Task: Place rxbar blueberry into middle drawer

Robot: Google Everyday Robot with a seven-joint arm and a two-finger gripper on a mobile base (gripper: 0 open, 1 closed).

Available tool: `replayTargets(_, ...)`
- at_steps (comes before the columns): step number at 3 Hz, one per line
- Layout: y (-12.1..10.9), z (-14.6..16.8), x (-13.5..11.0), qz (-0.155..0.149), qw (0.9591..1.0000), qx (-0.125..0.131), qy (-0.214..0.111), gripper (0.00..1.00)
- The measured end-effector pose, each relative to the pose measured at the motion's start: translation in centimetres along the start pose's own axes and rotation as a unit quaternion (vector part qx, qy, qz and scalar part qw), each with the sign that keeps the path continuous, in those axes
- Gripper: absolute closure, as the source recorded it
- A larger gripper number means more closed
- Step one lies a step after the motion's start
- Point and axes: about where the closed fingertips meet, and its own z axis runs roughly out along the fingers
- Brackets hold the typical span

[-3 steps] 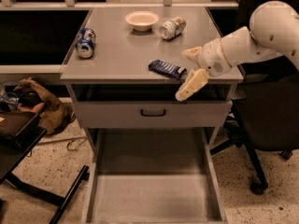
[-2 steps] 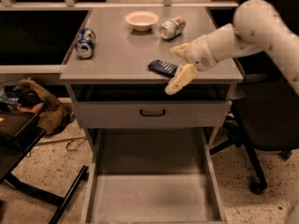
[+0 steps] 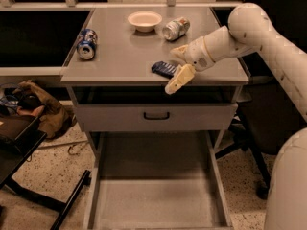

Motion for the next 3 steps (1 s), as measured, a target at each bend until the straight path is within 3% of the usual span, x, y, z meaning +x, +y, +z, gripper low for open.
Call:
replayTargets(2, -1.59, 0.53, 0.35, -0.001, 0.9998, 0.012, 0.018, 0.0)
replayTargets(3, -1.77, 0.56, 0.62, 0.005, 0.9997, 0.01, 0.024, 0.19)
